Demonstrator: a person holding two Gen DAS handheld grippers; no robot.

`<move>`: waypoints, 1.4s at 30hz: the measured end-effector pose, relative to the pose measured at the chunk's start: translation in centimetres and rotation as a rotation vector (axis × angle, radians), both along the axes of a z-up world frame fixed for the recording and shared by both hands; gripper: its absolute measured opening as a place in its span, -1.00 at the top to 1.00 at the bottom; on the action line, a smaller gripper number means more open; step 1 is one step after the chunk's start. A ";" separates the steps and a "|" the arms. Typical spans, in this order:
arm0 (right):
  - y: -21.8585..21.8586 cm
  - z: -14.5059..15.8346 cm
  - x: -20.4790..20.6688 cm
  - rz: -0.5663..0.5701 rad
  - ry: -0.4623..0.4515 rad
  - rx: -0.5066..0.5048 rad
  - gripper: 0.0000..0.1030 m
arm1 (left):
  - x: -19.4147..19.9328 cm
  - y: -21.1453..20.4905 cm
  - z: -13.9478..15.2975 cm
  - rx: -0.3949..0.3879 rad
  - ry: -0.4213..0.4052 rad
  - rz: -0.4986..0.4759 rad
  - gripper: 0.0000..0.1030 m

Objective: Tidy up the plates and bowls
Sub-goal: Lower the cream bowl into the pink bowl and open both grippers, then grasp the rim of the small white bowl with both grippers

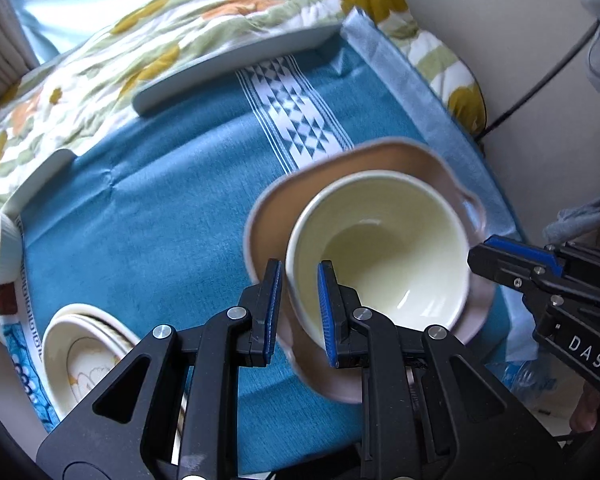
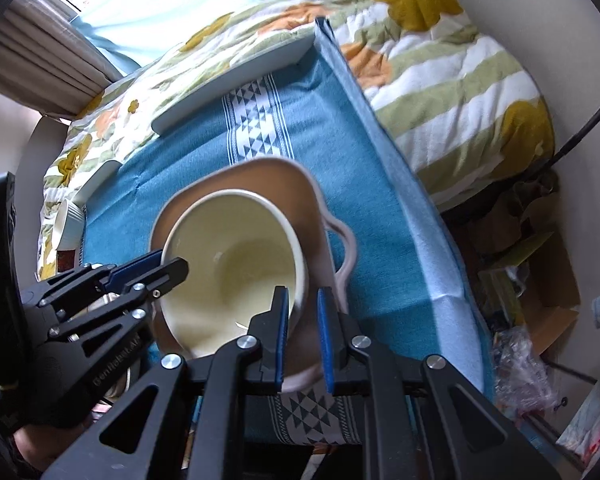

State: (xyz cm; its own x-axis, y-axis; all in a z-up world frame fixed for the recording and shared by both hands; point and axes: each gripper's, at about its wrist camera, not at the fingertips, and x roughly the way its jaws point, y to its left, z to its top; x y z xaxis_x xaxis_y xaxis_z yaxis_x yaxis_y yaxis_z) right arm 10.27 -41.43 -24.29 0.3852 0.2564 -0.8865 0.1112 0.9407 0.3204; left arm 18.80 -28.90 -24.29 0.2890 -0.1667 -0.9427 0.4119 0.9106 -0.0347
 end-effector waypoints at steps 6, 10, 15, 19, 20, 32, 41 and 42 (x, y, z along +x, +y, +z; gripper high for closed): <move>1.7 3.2 0.0 0.127 -0.099 -0.017 0.74 | -0.6 2.8 4.6 -0.038 -0.105 0.121 0.02; 3.5 5.2 0.4 0.218 -0.171 -0.032 0.68 | -2.3 6.5 8.6 -0.073 -0.237 0.234 -0.90; 6.8 7.1 1.8 0.345 -0.235 0.005 -0.84 | -3.9 12.8 11.4 -0.096 -0.263 0.383 -0.90; 11.0 8.9 3.5 0.466 -0.288 0.014 -0.84 | -5.0 19.1 12.8 -0.132 -0.277 0.527 -0.90; 12.1 9.4 4.0 0.496 -0.310 0.019 -0.84 | -5.2 20.7 13.1 -0.141 -0.282 0.559 -0.90; 28.4 14.9 12.1 0.753 -0.449 -0.036 -0.85 | -3.0 39.0 12.9 -0.295 -0.307 0.812 -0.90; 41.1 7.9 21.8 0.853 -0.222 -0.098 -0.62 | 5.2 47.3 4.2 -0.462 -0.115 0.848 -0.34; 42.0 6.8 22.4 0.868 -0.195 -0.100 -0.54 | 5.9 47.7 3.1 -0.477 -0.092 0.844 -0.22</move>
